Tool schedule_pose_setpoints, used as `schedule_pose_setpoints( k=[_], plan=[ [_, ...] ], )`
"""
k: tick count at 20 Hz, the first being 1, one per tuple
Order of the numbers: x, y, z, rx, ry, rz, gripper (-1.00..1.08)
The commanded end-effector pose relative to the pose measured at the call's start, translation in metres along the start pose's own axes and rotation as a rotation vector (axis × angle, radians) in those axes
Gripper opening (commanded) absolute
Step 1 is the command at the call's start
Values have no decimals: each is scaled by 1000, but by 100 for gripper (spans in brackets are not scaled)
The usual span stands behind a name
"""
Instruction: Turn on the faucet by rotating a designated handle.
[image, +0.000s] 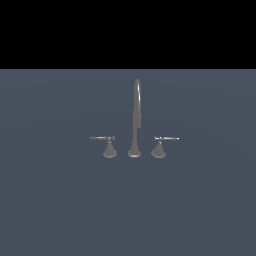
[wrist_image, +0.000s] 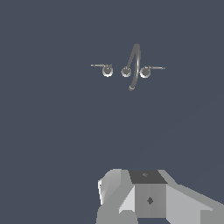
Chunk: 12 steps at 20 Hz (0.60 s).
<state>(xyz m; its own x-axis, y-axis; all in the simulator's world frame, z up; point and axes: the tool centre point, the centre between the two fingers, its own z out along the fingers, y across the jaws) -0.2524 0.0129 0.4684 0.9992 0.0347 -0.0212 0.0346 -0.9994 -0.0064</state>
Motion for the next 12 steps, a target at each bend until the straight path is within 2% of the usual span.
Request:
schedule_pose_setpoints(
  k=[1, 12],
  plan=[
    [0, 0, 0, 0, 0, 0, -100],
    [6, -11, 17, 1, 1, 68, -100]
  ],
)
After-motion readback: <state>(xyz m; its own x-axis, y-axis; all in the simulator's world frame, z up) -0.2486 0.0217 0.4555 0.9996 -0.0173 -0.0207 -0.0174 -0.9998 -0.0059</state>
